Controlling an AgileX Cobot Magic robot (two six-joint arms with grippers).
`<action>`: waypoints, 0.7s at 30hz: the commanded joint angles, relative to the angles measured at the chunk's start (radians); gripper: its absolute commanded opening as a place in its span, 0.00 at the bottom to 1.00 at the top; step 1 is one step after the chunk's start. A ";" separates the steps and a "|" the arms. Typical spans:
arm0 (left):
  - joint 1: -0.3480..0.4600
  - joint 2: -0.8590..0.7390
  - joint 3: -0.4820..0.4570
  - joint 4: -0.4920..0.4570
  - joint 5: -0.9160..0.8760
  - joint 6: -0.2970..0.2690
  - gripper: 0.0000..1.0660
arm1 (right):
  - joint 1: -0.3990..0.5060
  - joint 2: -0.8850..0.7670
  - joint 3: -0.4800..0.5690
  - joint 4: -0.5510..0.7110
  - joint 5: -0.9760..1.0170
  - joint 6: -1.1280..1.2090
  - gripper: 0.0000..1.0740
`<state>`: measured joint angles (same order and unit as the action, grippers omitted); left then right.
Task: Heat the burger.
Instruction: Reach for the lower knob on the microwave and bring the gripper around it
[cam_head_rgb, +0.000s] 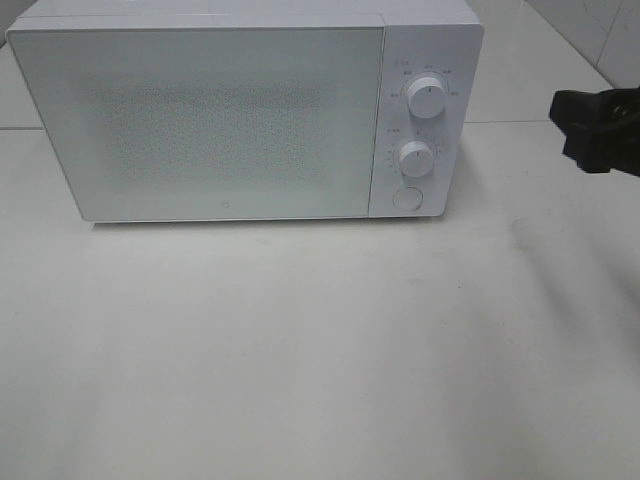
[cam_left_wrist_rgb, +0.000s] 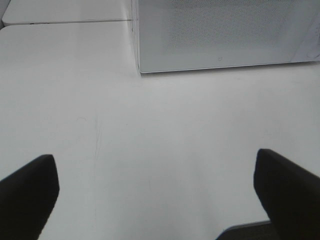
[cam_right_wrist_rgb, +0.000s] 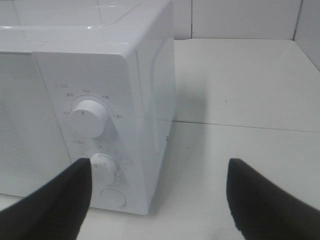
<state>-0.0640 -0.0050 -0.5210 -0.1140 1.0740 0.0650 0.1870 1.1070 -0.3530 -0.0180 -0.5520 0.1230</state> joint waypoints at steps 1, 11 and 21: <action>0.003 -0.015 0.004 -0.009 -0.002 -0.007 0.92 | 0.032 0.059 0.011 0.034 -0.073 0.002 0.69; 0.003 -0.015 0.004 -0.009 -0.002 -0.007 0.92 | 0.032 0.191 0.011 0.047 -0.194 0.026 0.69; 0.003 -0.015 0.004 -0.009 -0.002 -0.007 0.92 | 0.106 0.309 0.011 0.191 -0.315 -0.077 0.69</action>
<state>-0.0640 -0.0050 -0.5210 -0.1140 1.0740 0.0650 0.2440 1.3870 -0.3430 0.0900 -0.8200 0.1190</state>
